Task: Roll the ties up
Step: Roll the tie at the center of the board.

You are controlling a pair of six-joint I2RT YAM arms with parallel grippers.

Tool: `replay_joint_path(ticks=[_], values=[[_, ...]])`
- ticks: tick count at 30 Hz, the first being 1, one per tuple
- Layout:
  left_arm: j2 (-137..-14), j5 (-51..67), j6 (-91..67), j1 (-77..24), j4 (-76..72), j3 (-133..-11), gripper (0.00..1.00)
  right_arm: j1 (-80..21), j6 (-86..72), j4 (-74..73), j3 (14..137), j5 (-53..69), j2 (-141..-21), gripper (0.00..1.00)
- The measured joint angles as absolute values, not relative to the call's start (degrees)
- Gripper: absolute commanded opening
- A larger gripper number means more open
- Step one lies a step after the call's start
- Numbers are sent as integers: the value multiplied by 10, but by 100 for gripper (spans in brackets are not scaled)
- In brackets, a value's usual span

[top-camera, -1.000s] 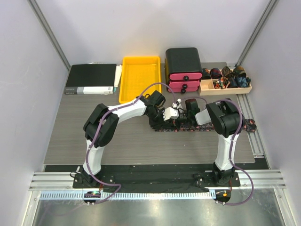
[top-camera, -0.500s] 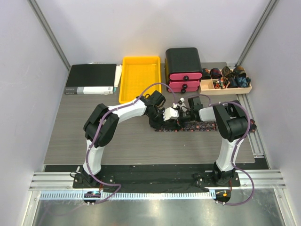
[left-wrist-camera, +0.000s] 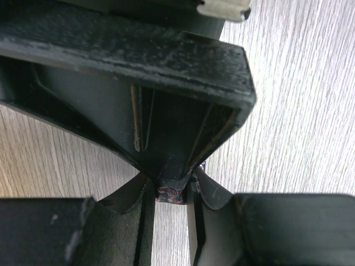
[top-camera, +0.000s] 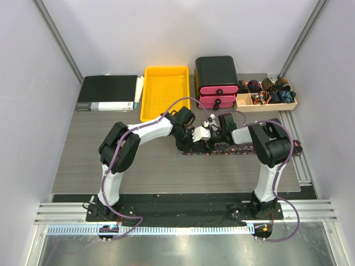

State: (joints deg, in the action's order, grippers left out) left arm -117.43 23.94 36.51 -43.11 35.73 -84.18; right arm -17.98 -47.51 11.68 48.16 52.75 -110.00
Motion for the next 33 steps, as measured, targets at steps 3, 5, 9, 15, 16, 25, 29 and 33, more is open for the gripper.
replay_joint_path(ticks=[3,5,9,15,16,25,29,33], values=[[-1174,240,365,-431,357,-842,25,-183,-475,114,482,521,-1100,50],[-1174,239,366,-431,359,-842,25,-184,-472,106,484,517,-1100,42],[-1174,238,369,-431,361,-842,25,-193,-459,88,493,500,-1101,19],[-1174,237,375,-431,364,-842,31,-196,-432,59,514,503,-1109,1],[-1174,237,376,-431,364,-842,33,-196,-430,56,515,503,-1110,1],[-1157,269,378,-420,357,-818,59,-183,-401,45,520,529,-1132,1],[-1132,299,377,-391,341,-776,63,-170,-393,46,526,562,-1152,1],[-1105,322,380,-363,321,-732,65,-158,-372,49,530,592,-1168,1]])
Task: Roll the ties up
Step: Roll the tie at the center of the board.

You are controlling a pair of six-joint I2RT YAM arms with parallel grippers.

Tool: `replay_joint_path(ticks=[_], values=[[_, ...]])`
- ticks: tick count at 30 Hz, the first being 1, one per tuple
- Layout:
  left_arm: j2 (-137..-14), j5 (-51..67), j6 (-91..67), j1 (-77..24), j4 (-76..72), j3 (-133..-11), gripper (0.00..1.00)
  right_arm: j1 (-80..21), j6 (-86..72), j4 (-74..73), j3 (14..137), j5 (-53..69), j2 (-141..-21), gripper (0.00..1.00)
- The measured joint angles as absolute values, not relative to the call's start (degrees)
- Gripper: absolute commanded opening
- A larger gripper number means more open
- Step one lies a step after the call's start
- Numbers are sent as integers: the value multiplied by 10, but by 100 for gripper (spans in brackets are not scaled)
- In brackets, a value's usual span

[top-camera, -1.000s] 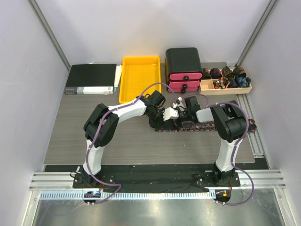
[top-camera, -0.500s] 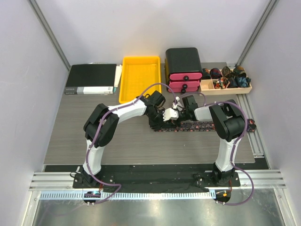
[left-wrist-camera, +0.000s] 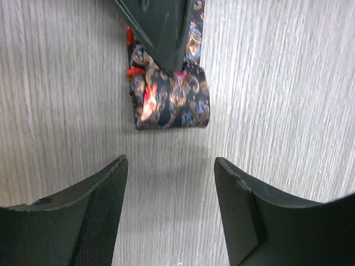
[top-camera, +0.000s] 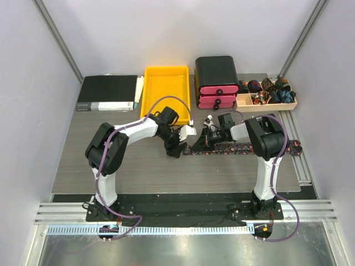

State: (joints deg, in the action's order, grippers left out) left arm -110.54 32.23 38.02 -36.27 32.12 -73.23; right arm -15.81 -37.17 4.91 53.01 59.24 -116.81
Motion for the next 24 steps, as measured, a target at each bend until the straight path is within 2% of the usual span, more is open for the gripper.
replay_joint_path(ticks=[17,24], values=[[-1101,351,364,-380,218,-718,67,-130,-317,36,537,634,-1187,2],[-1102,359,358,-387,182,-699,63,-125,-301,23,541,639,-1190,1]])
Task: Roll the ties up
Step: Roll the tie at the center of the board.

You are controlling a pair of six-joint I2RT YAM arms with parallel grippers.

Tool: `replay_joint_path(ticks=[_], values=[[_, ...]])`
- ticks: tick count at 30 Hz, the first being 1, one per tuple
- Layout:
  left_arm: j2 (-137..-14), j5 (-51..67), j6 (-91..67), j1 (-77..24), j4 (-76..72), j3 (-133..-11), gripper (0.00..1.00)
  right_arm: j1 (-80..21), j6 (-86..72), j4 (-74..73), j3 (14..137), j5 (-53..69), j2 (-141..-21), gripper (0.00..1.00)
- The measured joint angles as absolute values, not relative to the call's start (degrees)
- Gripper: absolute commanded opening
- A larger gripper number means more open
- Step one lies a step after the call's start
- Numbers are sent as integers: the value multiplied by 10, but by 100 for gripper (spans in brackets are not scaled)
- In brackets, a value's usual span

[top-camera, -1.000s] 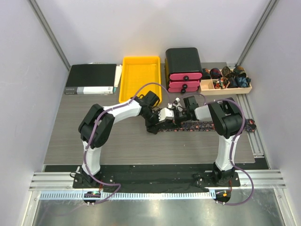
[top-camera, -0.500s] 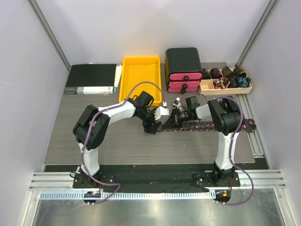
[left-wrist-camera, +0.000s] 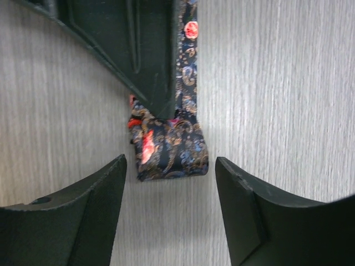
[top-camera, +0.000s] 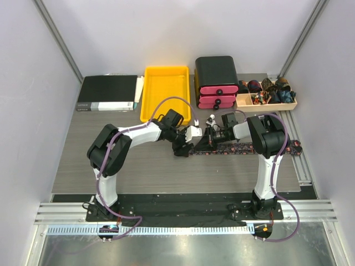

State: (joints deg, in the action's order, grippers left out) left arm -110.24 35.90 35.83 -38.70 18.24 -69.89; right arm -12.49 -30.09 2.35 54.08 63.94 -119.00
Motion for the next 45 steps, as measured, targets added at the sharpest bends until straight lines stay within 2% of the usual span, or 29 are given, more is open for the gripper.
replay_joint_path(ticks=[1,5,8,20,33,34,37,40,45], values=[[-1103,359,357,-389,181,-697,61,-125,-300,23,541,640,-1190,1],[-1106,351,350,-398,173,-695,40,-123,-292,15,543,642,-1192,1],[-1106,340,345,-399,168,-695,36,-123,-289,13,544,644,-1192,1],[-1088,316,314,-416,187,-708,34,-131,-324,65,521,646,-1187,1],[-1139,274,258,-442,231,-783,34,-131,-338,82,510,637,-1180,2],[-1140,271,257,-444,232,-785,32,-131,-338,82,510,637,-1180,3],[-1142,258,257,-449,238,-788,27,-132,-338,81,509,635,-1177,15],[-1149,247,257,-453,250,-799,26,-132,-336,71,509,628,-1172,22],[-1168,244,256,-458,282,-830,25,-130,-326,6,517,603,-1155,28]])
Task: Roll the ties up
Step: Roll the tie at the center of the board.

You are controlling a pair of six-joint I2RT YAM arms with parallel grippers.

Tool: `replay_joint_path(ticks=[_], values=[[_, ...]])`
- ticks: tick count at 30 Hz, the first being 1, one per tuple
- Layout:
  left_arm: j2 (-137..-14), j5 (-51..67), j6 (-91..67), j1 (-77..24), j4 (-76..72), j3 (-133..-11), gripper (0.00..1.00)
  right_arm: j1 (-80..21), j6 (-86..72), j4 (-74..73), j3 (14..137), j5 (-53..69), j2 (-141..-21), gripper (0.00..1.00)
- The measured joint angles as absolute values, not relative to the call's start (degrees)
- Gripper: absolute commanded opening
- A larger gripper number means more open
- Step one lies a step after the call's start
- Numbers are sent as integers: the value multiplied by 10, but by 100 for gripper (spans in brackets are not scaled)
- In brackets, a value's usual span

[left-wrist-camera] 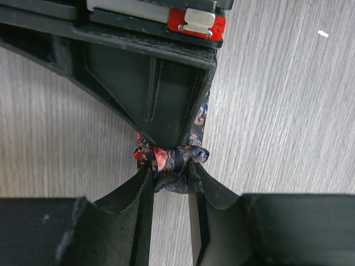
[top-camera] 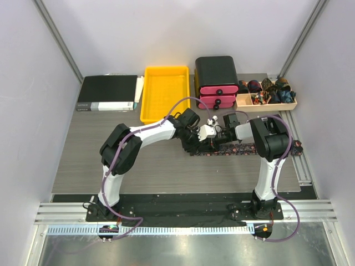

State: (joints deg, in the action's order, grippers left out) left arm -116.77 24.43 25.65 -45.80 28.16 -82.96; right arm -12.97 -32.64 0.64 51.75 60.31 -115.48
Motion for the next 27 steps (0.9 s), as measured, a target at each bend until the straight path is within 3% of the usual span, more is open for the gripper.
replay_joint_path(ticks=[8,16,27], values=[[-1192,247,259,-466,315,-860,24,-116,-306,-96,523,552,-1109,32],[-1201,247,260,-466,335,-876,22,-84,-232,-195,534,516,-1082,29],[-1202,228,286,-465,373,-888,20,-85,-204,-197,535,500,-1081,29]])
